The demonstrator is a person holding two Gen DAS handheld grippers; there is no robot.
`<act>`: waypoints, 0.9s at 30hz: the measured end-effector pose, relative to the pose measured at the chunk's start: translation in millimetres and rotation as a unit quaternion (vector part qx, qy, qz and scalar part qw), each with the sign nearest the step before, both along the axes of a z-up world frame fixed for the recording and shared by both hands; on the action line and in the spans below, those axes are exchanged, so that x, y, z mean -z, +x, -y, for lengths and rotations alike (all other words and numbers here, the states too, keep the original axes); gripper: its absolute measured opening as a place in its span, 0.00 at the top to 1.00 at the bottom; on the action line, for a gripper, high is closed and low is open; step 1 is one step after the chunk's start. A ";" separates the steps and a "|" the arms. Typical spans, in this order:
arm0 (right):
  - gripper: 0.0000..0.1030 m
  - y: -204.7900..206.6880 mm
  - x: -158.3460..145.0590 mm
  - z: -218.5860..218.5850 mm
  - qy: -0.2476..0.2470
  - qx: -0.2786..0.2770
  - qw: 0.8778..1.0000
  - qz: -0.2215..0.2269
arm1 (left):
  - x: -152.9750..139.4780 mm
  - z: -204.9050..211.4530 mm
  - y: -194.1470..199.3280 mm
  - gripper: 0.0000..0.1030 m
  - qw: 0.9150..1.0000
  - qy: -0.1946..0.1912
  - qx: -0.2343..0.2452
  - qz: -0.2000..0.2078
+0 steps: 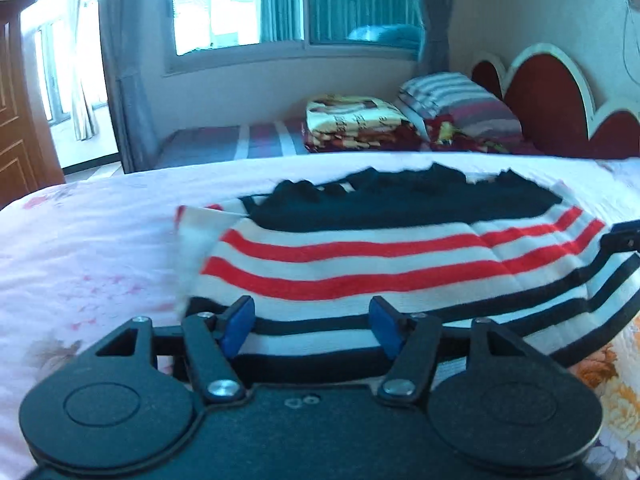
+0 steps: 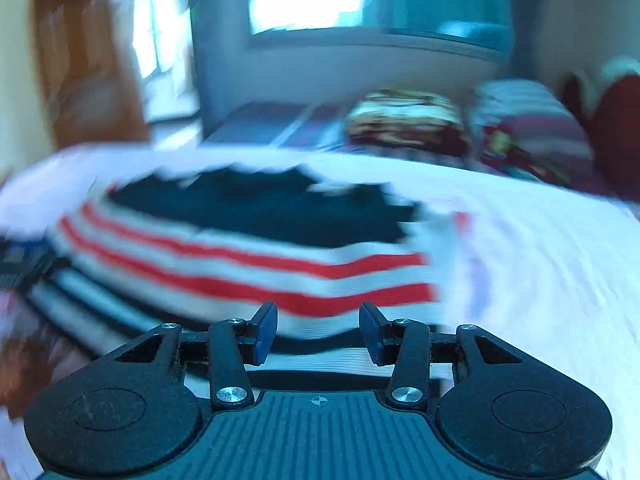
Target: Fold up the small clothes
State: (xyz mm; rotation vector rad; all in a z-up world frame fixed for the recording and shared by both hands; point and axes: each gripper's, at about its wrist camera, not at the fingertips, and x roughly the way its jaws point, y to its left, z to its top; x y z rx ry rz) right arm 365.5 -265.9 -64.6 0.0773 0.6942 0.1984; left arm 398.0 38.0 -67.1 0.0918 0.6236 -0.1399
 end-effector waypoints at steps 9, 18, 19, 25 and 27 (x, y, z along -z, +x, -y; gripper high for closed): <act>0.62 -16.0 16.0 53.6 0.081 0.039 0.994 -0.062 | 10.4 -17.0 -11.7 0.39 1.000 -0.003 -0.012 -0.012; 0.90 -32.5 17.7 42.3 -0.011 0.028 0.994 -0.101 | 11.3 -21.2 -11.2 0.39 1.000 0.003 -0.004 -0.014; 0.90 -32.6 16.2 42.4 -0.020 0.027 0.994 -0.107 | 8.2 -21.5 -12.6 0.40 1.000 -0.002 -0.009 -0.016; 0.89 -41.8 -12.7 2.8 -0.012 0.002 1.000 -0.010 | -12.8 36.7 -28.1 0.34 0.999 -0.026 0.035 0.009; 0.89 -32.9 -7.6 -28.4 -0.007 -0.030 1.000 -0.006 | -8.1 68.2 -26.8 0.34 0.998 -0.023 0.059 0.000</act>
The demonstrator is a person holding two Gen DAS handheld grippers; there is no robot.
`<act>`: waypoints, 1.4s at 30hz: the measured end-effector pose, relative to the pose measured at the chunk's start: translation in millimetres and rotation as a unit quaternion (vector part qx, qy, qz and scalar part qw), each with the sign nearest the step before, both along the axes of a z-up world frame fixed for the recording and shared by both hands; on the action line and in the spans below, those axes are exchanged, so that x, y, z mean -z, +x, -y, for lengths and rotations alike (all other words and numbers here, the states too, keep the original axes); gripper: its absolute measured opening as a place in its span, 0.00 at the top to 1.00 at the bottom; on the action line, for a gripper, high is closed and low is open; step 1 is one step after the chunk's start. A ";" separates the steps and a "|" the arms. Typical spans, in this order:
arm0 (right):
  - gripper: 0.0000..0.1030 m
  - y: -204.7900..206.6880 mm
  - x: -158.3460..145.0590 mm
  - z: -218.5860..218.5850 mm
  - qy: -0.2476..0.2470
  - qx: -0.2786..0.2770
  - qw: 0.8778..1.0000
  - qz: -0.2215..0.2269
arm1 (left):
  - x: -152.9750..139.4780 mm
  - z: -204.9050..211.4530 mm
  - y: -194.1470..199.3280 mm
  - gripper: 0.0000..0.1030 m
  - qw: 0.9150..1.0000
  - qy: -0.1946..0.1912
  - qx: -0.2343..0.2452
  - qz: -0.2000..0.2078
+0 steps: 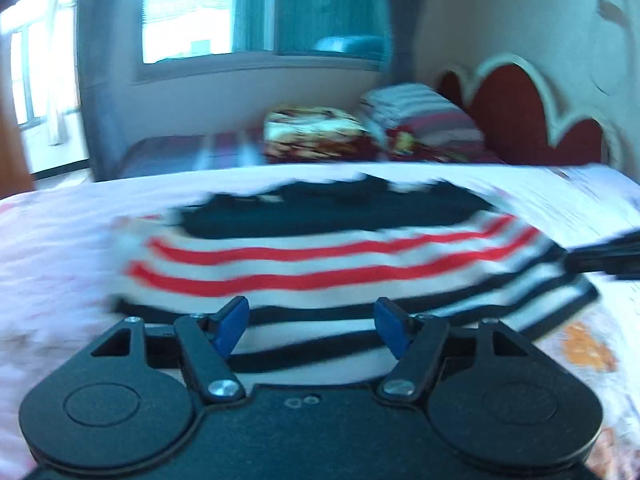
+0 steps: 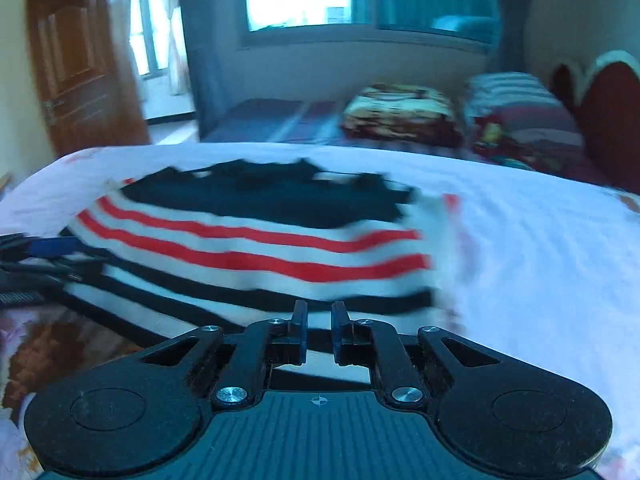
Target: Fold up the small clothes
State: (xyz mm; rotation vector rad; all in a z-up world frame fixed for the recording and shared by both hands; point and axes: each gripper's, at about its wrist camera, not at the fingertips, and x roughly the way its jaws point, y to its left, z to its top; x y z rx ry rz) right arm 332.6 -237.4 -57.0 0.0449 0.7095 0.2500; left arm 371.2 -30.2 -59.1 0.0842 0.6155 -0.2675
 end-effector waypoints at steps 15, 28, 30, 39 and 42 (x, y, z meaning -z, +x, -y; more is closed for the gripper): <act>0.81 -17.1 43.0 27.0 -0.008 0.044 0.998 -0.037 | 30.7 -86.0 -8.4 0.31 0.998 0.002 -0.058 -0.027; 0.81 -19.8 13.7 32.2 -0.034 0.071 0.997 -0.021 | 23.8 -78.1 -8.2 0.35 0.995 0.025 -0.087 -0.036; 0.81 -14.3 27.3 33.1 -0.051 0.071 0.994 -0.060 | 26.2 -79.4 -8.4 0.34 0.995 0.025 -0.087 -0.035; 0.81 -17.3 26.7 33.3 -0.056 0.069 0.994 -0.056 | 27.1 -77.9 -6.9 0.33 0.995 0.029 -0.086 -0.038; 0.81 -15.5 26.8 32.7 -0.059 0.069 0.994 -0.057 | 27.3 -78.6 -6.0 0.33 0.995 0.028 -0.085 -0.040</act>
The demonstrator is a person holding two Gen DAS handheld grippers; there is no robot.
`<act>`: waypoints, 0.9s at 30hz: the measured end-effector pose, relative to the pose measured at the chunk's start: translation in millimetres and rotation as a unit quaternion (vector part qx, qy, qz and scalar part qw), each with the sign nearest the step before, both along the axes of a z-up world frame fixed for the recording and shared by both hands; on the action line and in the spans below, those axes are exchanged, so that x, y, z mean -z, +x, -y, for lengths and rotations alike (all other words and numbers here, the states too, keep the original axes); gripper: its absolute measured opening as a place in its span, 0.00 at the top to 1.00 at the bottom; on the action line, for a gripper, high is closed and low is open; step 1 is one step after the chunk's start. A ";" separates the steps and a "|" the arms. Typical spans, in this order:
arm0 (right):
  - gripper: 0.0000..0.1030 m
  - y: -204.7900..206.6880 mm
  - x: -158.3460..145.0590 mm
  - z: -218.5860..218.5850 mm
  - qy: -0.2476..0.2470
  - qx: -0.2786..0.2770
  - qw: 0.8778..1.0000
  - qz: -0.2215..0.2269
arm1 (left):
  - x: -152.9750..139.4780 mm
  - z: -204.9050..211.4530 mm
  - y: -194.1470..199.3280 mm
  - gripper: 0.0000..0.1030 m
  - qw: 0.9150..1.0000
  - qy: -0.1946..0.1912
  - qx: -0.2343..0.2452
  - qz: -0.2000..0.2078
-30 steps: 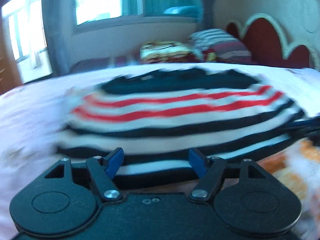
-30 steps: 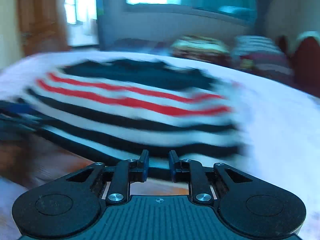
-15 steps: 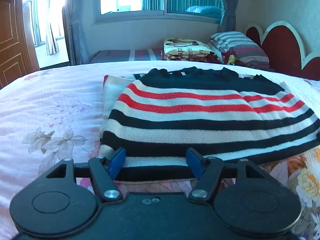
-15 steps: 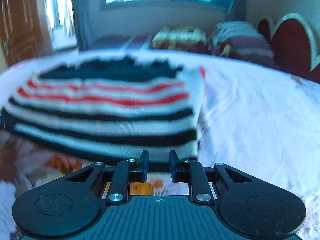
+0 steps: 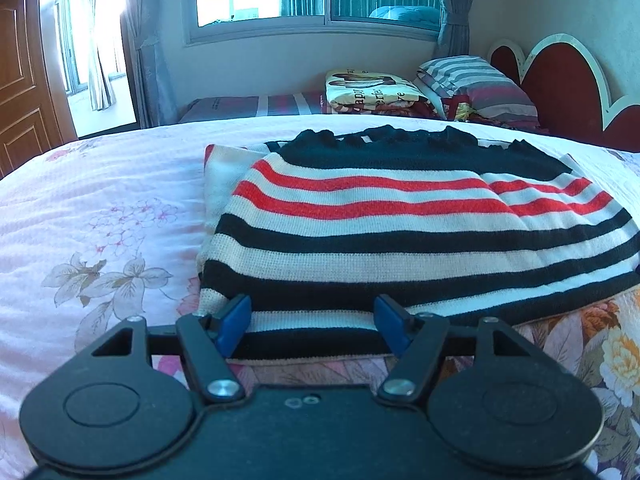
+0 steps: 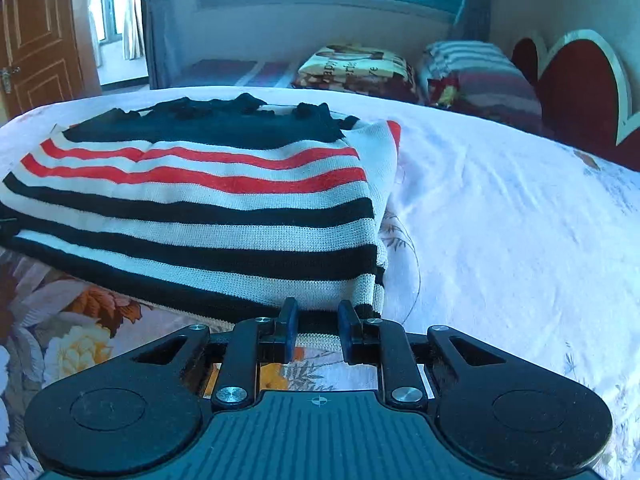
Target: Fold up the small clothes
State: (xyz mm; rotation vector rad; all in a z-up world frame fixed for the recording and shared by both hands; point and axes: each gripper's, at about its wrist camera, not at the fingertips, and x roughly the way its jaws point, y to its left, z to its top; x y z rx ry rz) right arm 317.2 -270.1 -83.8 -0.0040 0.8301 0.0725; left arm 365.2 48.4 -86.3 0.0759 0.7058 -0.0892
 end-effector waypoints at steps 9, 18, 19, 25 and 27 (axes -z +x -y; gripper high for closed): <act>0.20 -14.8 -35.2 3.0 0.045 0.008 0.998 0.035 | -32.2 -41.6 -30.5 0.30 0.990 -0.111 -0.086 0.023; 0.98 -4.7 -48.4 -24.4 0.117 -0.018 0.991 0.066 | 16.1 -81.7 -28.6 0.48 0.916 -0.366 -0.164 -0.014; 0.98 -0.1 -48.3 -30.7 0.119 -0.025 0.990 0.066 | 20.2 -84.7 -21.2 0.45 0.909 -0.384 -0.165 -0.005; 0.98 41.8 -39.1 -65.6 0.142 -0.050 0.987 0.064 | 30.4 -82.0 21.7 0.54 0.902 -0.393 -0.177 0.025; 0.98 58.5 -33.8 -74.4 0.155 -0.051 0.985 0.061 | 32.5 -81.4 30.4 0.67 0.901 -0.391 -0.185 0.027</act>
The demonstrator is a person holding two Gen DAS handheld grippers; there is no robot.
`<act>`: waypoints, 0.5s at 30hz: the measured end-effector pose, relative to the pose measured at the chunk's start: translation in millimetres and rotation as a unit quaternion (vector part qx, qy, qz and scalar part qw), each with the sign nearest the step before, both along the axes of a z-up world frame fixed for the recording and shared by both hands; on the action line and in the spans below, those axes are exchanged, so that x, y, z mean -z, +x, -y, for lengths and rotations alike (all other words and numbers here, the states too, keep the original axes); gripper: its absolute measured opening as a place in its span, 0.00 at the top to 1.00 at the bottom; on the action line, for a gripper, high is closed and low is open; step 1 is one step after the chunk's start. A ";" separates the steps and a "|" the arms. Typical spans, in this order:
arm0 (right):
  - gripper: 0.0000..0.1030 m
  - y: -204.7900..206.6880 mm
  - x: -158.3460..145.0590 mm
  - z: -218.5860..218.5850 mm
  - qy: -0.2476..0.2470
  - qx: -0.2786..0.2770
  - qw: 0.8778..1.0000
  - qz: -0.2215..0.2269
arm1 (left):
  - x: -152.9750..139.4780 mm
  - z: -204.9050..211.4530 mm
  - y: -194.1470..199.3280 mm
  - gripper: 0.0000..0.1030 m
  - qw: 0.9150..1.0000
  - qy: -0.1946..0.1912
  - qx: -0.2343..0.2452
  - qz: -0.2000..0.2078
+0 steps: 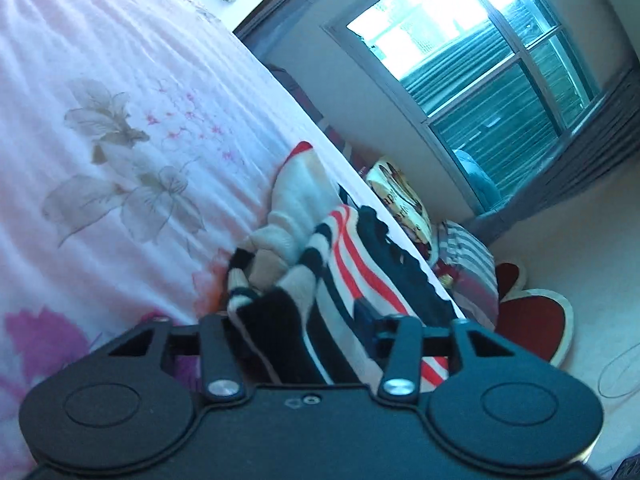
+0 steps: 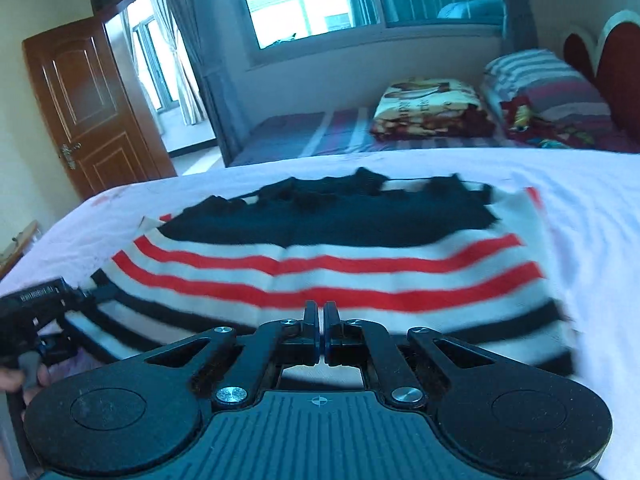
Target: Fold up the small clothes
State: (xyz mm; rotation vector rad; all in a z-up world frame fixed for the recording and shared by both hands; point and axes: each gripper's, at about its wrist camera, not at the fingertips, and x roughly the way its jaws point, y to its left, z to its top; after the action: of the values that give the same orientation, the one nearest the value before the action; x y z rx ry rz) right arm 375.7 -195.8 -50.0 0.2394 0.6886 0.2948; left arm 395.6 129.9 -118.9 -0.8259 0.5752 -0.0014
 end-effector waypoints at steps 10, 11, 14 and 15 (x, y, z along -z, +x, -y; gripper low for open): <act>1.00 52.5 20.3 -30.9 0.015 -0.026 0.999 -0.041 | 13.7 -21.6 -6.5 0.85 0.995 -0.099 -0.006 0.001; 1.00 54.5 28.1 -32.1 0.011 -0.022 0.999 -0.042 | 23.0 -24.9 -4.8 0.85 0.994 -0.106 -0.006 -0.004; 1.00 55.1 29.0 -29.4 0.021 -0.015 0.999 -0.041 | 23.8 -26.7 -3.0 0.85 0.994 -0.107 0.006 0.003; 1.00 54.6 29.2 -29.5 0.021 -0.014 0.999 -0.040 | 24.2 -27.3 -2.2 0.85 0.994 -0.108 0.007 0.003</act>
State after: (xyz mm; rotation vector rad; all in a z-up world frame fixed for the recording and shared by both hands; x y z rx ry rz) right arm 430.3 -166.3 -79.2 0.2827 0.7649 0.3277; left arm 393.4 157.2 -143.1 -1.0319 0.5809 -0.0796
